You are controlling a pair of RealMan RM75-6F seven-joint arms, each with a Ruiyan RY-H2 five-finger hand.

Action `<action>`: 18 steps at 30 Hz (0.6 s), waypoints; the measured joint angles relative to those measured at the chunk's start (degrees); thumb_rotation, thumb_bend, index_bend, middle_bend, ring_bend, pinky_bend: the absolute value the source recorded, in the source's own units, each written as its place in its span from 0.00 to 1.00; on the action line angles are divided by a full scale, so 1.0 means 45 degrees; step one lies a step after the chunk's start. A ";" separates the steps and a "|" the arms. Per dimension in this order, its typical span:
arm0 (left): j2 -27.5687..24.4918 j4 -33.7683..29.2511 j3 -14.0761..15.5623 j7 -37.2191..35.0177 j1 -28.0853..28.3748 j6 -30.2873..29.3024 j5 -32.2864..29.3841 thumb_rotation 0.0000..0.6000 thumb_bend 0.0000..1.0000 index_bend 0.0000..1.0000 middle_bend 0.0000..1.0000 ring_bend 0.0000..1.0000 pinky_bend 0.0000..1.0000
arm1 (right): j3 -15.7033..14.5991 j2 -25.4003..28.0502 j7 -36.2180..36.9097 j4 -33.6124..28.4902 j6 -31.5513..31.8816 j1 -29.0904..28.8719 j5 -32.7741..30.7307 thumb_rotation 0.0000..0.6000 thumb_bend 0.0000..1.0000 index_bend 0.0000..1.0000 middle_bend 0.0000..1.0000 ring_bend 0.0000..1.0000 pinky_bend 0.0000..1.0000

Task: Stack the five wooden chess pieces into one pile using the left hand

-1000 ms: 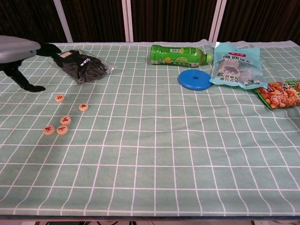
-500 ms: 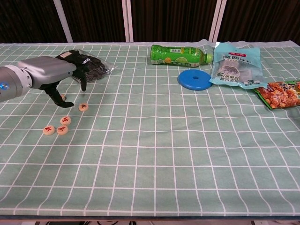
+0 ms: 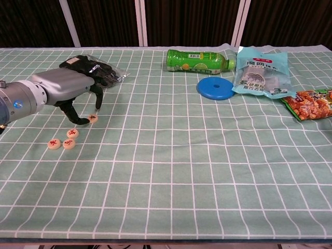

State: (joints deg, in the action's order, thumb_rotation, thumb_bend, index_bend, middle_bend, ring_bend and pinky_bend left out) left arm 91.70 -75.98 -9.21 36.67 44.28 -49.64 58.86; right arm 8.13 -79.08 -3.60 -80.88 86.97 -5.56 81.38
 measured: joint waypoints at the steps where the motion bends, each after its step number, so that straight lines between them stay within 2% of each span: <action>1: 0.0027 0.0016 0.0017 0.0003 0.0011 -0.0012 0.0004 1.00 0.26 0.43 0.07 0.00 0.06 | 0.0001 0.0000 0.0005 -0.0002 -0.0011 0.0001 -0.0013 1.00 0.25 0.06 0.00 0.02 0.00; 9: 0.0303 0.0362 0.0264 0.0123 0.0103 -0.0042 0.0042 1.00 0.30 0.46 0.09 0.00 0.06 | 0.0044 0.0010 0.0043 -0.0014 -0.0019 0.0007 -0.0080 1.00 0.25 0.06 0.00 0.02 0.00; 18: 0.0424 0.0533 0.0354 0.0211 0.0183 -0.0173 0.0037 1.00 0.31 0.46 0.09 0.00 0.06 | 0.0041 -0.0043 0.0019 0.0036 -0.0085 -0.0010 -0.0131 1.00 0.25 0.06 0.00 0.02 0.00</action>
State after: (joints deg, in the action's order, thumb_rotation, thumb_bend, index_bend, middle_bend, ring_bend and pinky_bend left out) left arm 93.61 -73.58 -7.62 37.61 45.10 -50.42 59.03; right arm 8.32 -79.28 -3.52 -80.72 86.59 -5.61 80.79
